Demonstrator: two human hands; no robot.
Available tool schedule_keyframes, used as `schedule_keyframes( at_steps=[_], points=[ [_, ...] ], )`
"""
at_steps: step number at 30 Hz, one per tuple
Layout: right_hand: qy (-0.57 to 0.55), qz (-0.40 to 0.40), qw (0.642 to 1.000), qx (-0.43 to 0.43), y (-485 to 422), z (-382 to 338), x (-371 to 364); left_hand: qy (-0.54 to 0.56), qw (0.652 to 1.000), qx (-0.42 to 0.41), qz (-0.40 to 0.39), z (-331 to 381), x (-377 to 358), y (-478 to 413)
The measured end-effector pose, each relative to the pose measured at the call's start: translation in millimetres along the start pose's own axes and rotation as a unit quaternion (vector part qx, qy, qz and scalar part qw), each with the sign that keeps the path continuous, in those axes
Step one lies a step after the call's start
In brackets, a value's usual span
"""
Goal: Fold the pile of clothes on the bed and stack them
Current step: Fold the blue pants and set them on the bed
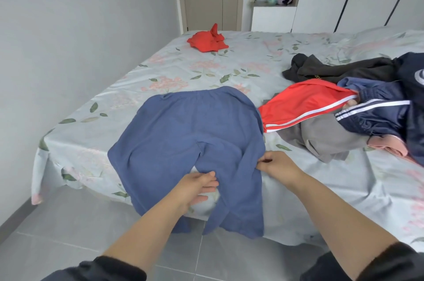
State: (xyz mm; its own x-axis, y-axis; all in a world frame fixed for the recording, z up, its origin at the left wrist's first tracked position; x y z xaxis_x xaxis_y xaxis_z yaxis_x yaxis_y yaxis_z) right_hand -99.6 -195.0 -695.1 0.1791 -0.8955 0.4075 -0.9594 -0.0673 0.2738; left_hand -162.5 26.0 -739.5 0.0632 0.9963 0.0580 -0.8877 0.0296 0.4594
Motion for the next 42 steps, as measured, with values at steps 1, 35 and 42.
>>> schedule_keyframes(
  at_steps=[1,35,42],
  points=[
    [-0.010,-0.001,1.000,0.002,1.6,1.4,1.8,0.049,0.999,0.006,-0.016,-3.3,-5.6,-0.2],
    [-0.366,0.020,0.929,-0.060,10.8,-14.3,44.1,0.126,0.974,-0.086,0.168,33.8,38.0,6.6],
    [0.004,-0.033,0.996,-0.084,19.3,-10.2,51.7,0.124,0.989,-0.078,0.008,40.3,13.5,14.4]
  ],
)
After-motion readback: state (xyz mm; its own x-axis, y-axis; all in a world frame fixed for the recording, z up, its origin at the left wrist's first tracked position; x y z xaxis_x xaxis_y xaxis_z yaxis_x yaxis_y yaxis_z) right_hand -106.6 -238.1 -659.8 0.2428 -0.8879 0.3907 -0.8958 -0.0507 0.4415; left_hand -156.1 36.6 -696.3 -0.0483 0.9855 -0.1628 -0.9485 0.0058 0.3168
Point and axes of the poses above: each hand's wrist, its own y-axis away from the middle knuckle, its own x-axis out of the back of the hand, z = x × y, the point moved 8 cm from there along -y, towards the middle knuckle, and after that the axes turned 5 degrees about -x, right-handed, at the moved point
